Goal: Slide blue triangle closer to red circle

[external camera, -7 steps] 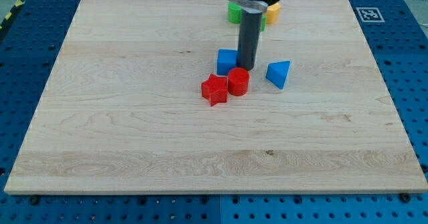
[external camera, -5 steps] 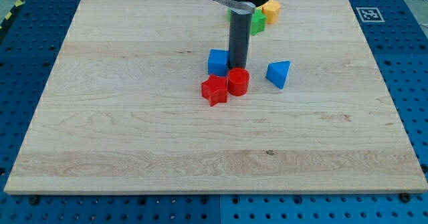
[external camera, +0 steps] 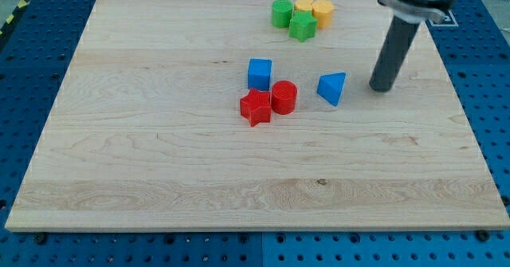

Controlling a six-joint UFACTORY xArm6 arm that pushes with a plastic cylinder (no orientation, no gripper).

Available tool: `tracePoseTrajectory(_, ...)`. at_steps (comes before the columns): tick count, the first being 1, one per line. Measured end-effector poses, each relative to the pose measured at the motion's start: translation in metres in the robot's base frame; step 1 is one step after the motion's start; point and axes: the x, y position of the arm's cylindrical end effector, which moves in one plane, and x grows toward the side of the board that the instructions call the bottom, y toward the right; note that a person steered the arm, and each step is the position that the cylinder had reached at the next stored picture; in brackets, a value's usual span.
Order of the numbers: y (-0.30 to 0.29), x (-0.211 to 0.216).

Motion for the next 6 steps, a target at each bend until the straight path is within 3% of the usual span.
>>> tracePoseTrajectory(6,-0.084,-0.013)
